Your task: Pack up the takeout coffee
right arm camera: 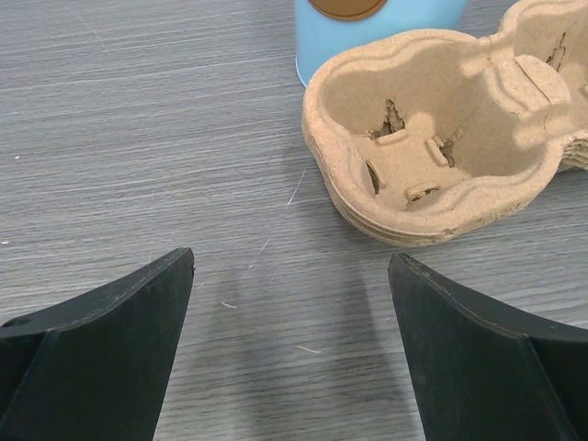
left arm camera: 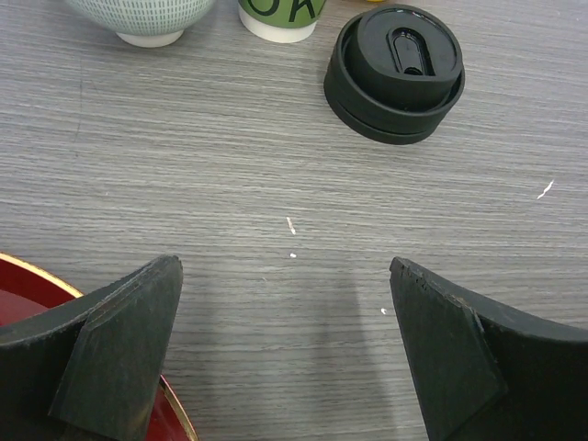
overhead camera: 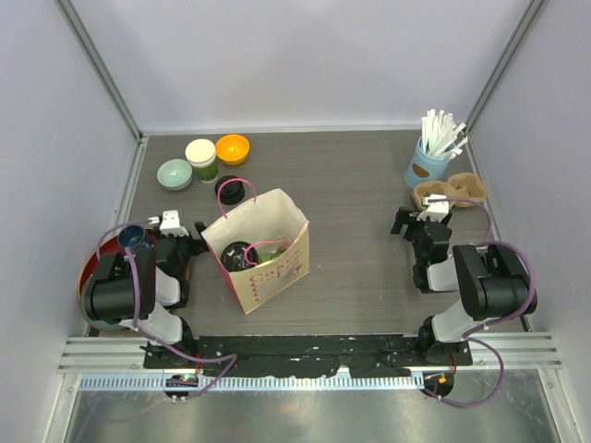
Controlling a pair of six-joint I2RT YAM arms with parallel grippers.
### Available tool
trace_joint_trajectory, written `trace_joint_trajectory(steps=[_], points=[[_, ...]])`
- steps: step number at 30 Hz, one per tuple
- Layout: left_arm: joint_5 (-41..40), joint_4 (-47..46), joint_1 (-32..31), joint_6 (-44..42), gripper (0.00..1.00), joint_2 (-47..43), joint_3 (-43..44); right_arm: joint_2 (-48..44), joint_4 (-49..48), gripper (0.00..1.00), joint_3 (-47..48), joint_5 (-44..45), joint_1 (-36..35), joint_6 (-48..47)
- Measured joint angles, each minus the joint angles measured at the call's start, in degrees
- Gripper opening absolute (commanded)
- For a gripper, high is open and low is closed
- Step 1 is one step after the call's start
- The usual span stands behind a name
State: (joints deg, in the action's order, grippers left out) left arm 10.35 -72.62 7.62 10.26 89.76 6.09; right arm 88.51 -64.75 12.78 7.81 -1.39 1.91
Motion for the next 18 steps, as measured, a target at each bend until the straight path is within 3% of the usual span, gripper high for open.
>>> trace_joint_trajectory(steps=[18], points=[[1.2, 1.1, 0.0, 0.2, 1.00, -1.0, 4.8, 0.0, 0.2, 0.93, 0.0, 0.5, 0.0, 0.1]])
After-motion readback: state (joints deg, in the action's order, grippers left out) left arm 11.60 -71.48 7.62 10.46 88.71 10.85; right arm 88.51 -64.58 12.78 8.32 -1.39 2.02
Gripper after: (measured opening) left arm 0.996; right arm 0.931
